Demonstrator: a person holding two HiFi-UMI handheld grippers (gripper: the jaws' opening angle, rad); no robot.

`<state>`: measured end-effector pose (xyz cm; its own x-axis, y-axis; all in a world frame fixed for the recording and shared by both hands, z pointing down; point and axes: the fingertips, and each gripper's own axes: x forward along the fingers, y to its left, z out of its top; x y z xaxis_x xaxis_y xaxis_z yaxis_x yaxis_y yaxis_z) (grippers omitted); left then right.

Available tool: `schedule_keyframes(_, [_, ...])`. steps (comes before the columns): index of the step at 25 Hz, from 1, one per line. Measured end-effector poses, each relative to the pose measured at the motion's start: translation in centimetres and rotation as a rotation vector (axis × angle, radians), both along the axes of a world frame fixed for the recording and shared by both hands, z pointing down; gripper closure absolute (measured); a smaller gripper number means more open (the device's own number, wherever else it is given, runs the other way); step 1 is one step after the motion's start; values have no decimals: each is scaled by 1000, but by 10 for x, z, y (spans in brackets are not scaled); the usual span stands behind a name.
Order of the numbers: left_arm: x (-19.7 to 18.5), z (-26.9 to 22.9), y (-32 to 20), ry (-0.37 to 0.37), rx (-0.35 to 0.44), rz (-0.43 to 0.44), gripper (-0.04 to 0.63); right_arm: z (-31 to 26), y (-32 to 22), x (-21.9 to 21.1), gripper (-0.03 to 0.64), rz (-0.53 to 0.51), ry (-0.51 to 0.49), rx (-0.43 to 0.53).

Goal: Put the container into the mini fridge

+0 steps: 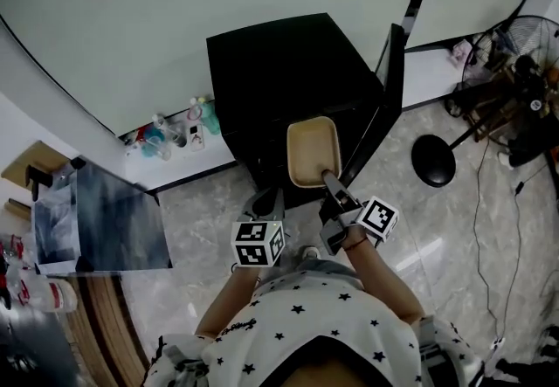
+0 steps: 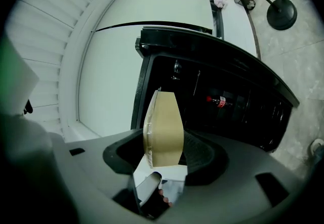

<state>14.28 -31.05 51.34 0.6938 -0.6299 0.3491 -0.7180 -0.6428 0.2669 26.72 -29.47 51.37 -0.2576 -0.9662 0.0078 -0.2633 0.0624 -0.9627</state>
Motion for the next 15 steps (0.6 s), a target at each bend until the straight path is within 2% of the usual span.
schedule_keyframes(15, [-21,5,-19,-4,-7,-184,583,17,-45,-7,402,-134,-48,-31])
